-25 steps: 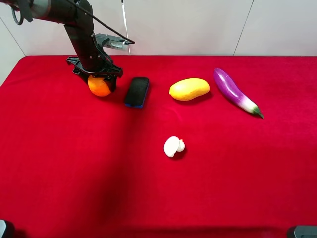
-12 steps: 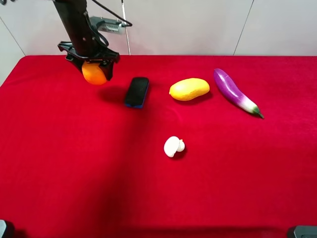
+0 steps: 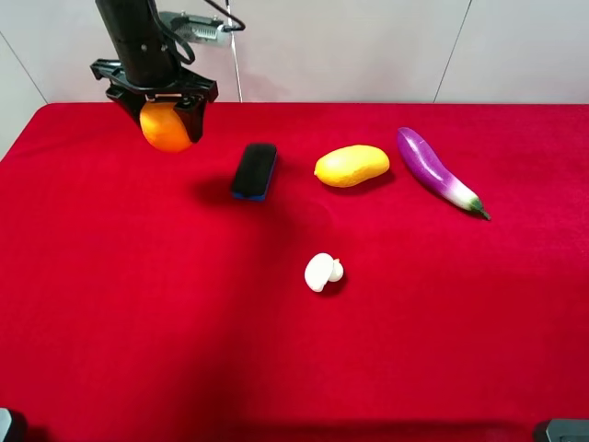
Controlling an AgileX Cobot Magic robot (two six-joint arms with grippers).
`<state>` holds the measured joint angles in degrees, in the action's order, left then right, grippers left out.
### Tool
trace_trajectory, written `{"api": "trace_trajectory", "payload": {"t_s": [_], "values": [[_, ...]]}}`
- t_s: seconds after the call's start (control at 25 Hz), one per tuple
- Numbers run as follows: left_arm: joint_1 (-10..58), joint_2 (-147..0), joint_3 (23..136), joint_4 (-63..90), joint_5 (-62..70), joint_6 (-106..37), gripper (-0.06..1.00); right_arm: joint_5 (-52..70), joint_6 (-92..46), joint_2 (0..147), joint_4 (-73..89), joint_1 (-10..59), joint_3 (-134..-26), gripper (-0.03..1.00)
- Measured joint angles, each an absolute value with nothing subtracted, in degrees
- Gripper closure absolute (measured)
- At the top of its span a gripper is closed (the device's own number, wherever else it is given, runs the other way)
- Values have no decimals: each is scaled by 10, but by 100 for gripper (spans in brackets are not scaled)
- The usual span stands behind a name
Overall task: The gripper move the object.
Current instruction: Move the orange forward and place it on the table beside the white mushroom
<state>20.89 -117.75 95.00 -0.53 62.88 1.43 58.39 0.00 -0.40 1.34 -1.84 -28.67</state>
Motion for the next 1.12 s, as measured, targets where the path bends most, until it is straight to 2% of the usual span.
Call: {"api": "trace_trajectory", "payload": {"t_s": [0.64,1.12], "values": [[313,-1140,944,-9,657,16,22,584,0,-4,14,-18,-287,27],[385,-1121,841,18,608,25,22,583,0,-4,14,-18,-287,27]]}}
